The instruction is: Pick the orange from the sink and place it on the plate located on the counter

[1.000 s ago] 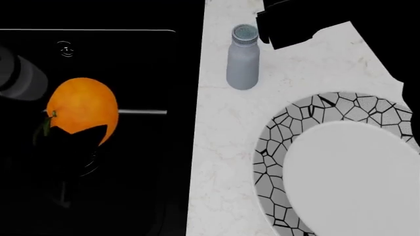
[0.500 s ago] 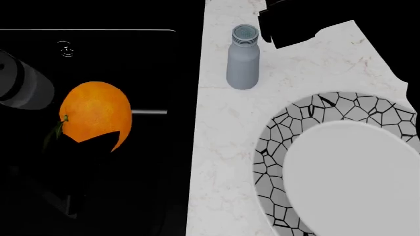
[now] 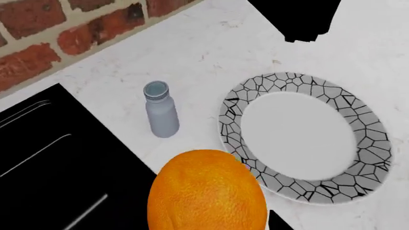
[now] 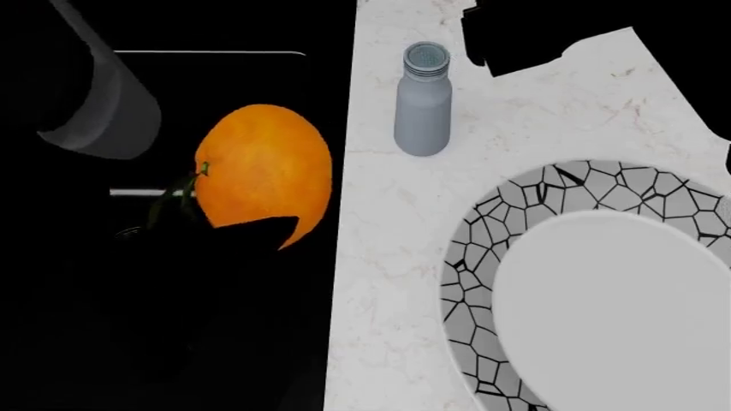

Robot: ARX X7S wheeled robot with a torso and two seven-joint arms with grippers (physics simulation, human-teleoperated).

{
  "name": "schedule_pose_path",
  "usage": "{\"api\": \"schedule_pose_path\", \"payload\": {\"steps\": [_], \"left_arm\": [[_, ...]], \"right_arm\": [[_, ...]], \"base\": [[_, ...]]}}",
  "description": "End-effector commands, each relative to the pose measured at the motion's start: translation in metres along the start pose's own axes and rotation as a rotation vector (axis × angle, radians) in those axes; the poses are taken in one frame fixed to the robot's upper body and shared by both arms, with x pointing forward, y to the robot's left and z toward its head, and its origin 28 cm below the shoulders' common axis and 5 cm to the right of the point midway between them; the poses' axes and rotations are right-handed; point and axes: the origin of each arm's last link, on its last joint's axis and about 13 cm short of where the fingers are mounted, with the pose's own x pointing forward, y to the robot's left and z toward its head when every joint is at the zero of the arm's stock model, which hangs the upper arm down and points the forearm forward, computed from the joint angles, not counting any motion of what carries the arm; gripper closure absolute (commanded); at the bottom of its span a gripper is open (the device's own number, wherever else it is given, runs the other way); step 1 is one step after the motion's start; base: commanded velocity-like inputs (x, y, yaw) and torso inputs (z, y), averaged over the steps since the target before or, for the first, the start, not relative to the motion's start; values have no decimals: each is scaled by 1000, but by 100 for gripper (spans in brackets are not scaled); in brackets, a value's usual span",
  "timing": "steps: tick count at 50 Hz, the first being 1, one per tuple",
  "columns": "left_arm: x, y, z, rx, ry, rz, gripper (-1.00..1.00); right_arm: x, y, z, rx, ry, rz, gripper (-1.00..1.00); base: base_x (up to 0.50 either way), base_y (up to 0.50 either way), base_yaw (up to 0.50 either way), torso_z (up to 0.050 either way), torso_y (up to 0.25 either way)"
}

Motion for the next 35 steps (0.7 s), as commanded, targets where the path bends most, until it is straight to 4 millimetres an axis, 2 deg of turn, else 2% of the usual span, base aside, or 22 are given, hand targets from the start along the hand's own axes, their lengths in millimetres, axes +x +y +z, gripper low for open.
{"api": "schedule_pose_path", "payload": {"steps": [1, 10, 23, 26, 35], "left_arm": [[22, 19, 15, 25, 83, -71, 100], [39, 23, 31, 68, 90, -153, 100], [68, 31, 44, 106, 128, -266, 100], [72, 34, 55, 115, 136, -292, 100], [88, 35, 62, 138, 154, -349, 100]], "right_arm": [[1, -1, -1, 6, 1, -6, -100], [-4, -6, 3, 18, -16, -34, -100], [-9, -16, 5, 39, -31, -75, -100], [-11, -16, 6, 42, -34, -86, -100], [-17, -20, 10, 56, -47, -113, -100]], "base": [[0, 0, 0, 0, 0], [0, 0, 0, 0, 0], [0, 0, 0, 0, 0], [0, 0, 0, 0, 0], [0, 0, 0, 0, 0]]}}
